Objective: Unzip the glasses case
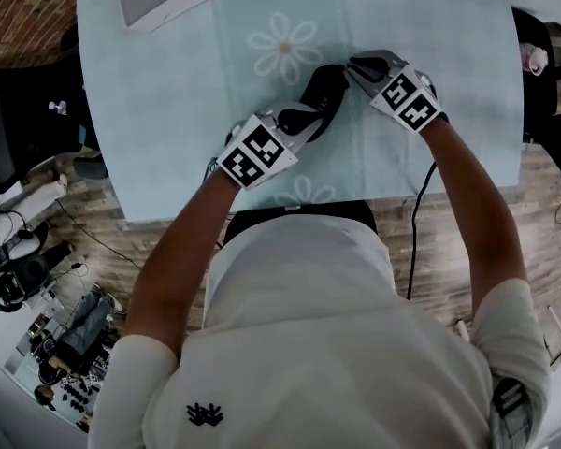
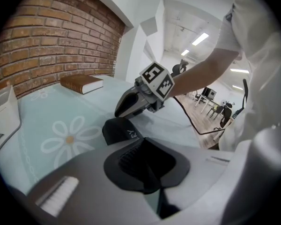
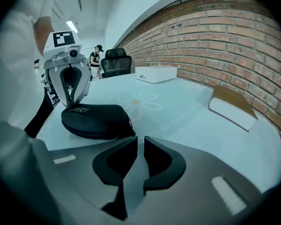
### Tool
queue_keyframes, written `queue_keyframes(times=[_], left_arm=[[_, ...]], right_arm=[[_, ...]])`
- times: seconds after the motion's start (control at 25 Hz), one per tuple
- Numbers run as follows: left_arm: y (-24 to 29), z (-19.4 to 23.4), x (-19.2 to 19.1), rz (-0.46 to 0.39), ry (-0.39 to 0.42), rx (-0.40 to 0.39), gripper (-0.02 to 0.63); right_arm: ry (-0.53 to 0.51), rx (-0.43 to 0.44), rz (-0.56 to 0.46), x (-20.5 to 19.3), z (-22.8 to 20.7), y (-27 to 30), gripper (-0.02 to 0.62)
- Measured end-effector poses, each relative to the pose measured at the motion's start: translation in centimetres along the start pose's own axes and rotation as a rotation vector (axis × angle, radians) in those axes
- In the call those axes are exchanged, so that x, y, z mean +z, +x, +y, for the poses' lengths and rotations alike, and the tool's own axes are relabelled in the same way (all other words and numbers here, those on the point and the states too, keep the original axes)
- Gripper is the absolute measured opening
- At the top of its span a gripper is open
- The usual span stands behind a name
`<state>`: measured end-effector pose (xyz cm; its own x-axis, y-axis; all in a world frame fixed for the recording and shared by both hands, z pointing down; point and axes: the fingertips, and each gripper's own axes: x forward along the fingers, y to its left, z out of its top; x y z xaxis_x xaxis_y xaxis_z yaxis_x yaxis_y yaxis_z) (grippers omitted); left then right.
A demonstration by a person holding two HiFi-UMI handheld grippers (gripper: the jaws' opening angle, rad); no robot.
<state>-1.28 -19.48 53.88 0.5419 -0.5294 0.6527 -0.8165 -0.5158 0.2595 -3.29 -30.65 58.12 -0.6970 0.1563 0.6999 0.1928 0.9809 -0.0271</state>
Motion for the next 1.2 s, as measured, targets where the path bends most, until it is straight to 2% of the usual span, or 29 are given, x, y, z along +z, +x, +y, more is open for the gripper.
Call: queue_keyframes(times=[0.24,0.56,0.76,1.04,1.2], left_arm=[[-1.0,-0.3,0.8,-0.051,0.006,0.011,0.058],[-5.6,-0.8,1.1,-0.161,0.038,0.016,0.058],[-10.1,-2.2,0.2,-0.223,0.023,0.008,0.058],[-17.1,-4.2,-2.3,-0.294,0.006,0.013,0.057],[-20.9,-6.3,-4.8,-0.282,0.074,0.036,0.055]], right_arm=[[0.129,-0.149,-0.007,-2.3,0.3,-2.9,0.025],[0.332,-0.320,-0.083,-1.3,5.5,-7.2,0.011],[0.412,-0.366,-0.134,0.8,12.1,-8.6,0.005],[0.461,-0.438,-0.197,4.6,21.1,-10.3,0.002],[0.490,-0.455,-0.206,6.0,26.7,-10.1,0.002]])
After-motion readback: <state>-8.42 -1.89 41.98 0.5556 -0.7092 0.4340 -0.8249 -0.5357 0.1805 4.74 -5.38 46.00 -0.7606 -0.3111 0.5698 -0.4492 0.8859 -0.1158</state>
